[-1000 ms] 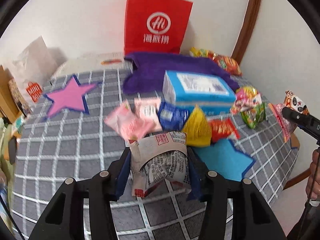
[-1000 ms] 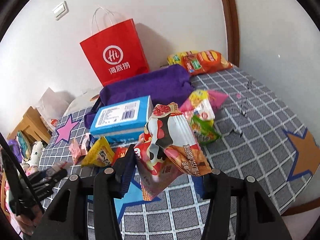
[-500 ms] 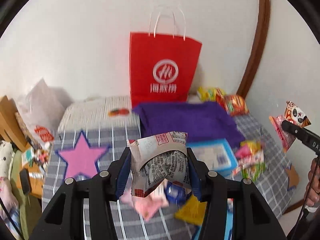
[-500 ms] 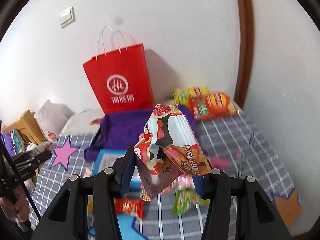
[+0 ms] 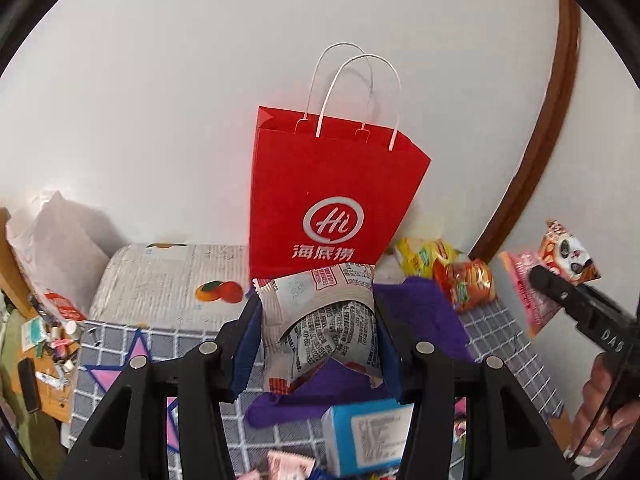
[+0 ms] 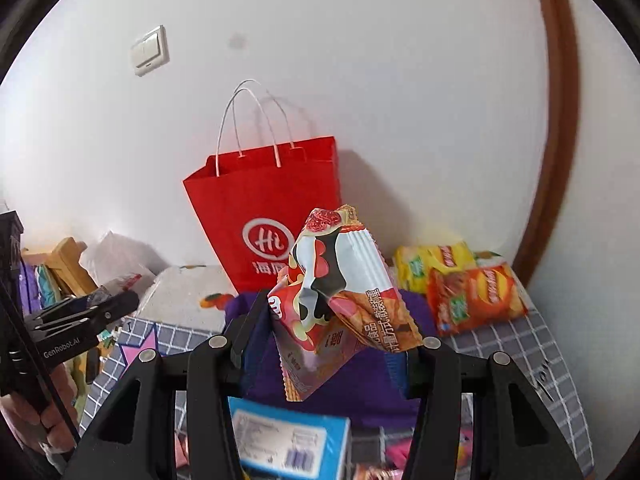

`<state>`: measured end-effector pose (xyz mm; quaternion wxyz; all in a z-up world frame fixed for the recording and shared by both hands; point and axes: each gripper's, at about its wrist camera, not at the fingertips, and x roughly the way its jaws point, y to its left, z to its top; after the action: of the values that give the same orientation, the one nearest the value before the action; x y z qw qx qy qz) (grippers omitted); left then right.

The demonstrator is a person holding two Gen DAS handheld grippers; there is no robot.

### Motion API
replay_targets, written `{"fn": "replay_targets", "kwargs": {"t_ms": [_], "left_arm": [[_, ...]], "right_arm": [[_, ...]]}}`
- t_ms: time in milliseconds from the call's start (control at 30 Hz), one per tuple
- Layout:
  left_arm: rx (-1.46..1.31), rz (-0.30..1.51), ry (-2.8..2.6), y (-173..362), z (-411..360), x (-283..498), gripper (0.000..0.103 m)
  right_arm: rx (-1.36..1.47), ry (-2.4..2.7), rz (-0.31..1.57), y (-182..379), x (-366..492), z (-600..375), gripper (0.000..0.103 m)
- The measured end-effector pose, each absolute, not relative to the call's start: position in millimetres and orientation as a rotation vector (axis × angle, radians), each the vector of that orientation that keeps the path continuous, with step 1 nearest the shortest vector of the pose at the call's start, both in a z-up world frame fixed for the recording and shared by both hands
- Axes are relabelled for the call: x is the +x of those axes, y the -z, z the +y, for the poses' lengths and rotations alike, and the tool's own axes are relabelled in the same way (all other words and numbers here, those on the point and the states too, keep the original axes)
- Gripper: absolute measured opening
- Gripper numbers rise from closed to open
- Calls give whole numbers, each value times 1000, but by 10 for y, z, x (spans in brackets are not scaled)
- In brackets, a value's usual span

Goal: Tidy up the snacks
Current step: 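Carry both held packets up over the purple cloth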

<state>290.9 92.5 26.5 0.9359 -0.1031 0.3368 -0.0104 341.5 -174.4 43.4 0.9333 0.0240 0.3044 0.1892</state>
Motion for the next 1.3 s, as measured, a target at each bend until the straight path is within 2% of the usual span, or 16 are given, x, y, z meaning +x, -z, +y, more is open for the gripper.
{"fn": "replay_targets", "kwargs": {"t_ms": [333, 600, 1000, 1300], "left_arm": [[-232, 689, 38, -198, 852, 3476, 50], [-242, 824, 20, 354, 924, 3859, 50], [-253, 925, 16, 711, 934, 4076, 50], [-246, 1006, 19, 1031, 866, 4236, 50]], "right_arm": [[27, -401, 627, -297, 4032, -1676, 51], [52, -420, 760, 167, 4478, -1756, 51], [-17, -342, 1001, 854, 4924, -1806, 51], [-25, -351, 1046, 1021, 4984, -1749, 51]]}}
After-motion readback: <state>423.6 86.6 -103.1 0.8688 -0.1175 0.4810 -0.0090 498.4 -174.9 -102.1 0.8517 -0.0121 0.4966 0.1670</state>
